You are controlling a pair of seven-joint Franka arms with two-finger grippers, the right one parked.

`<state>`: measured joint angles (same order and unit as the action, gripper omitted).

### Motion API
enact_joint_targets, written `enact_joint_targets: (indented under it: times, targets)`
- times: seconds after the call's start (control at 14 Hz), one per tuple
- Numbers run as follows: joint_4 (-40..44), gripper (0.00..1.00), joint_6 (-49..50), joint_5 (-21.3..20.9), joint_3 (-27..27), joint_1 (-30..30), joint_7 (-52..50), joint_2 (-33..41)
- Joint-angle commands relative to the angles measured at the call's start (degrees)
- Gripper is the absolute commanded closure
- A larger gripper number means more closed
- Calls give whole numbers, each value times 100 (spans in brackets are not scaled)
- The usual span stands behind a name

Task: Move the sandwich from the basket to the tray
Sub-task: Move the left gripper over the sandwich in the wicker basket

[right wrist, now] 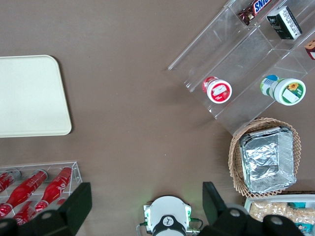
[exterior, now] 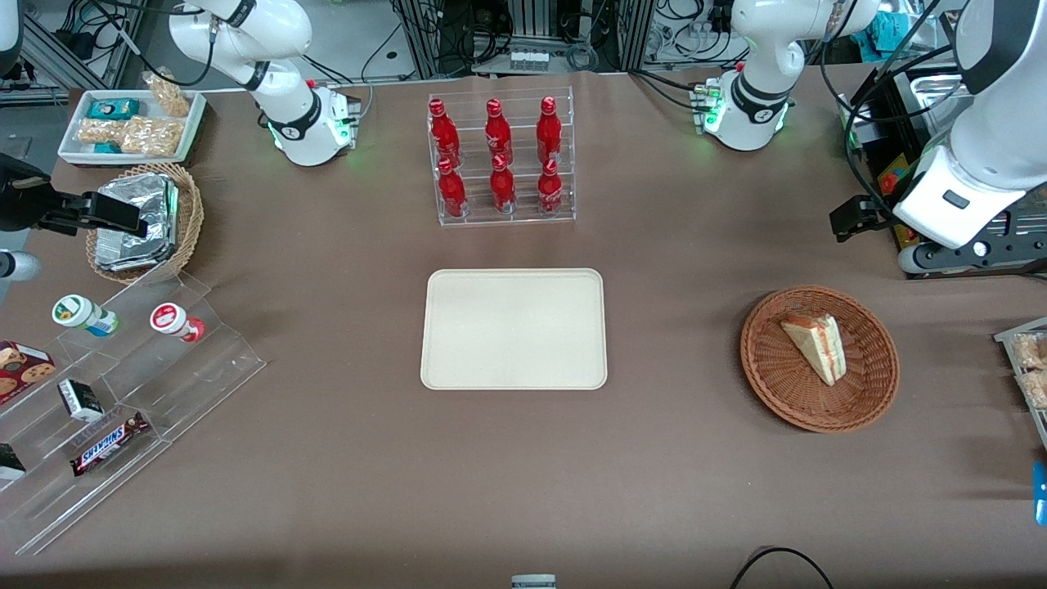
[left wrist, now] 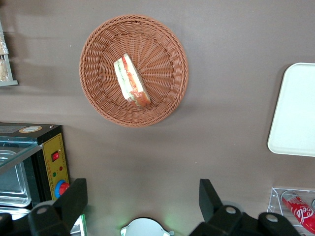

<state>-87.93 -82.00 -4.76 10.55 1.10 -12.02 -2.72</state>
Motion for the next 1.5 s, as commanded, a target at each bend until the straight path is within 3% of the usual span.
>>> enact_joint_targets:
  times: [0.0, 0.5, 0.79, 1.07, 1.43]
  targets:
    - [83, 0, 0, 46, 18, 31, -55, -26]
    - [13, 0, -9, -24, -52, 75, -98, -97]
    - [-399, 0, -175, 46, -685, 75, -143, -614]
    - [-2075, 0, -2315, 46, -1037, 75, -230, -404]
    - [-3246, 0, -4479, 28, -1081, 75, -960, -562]
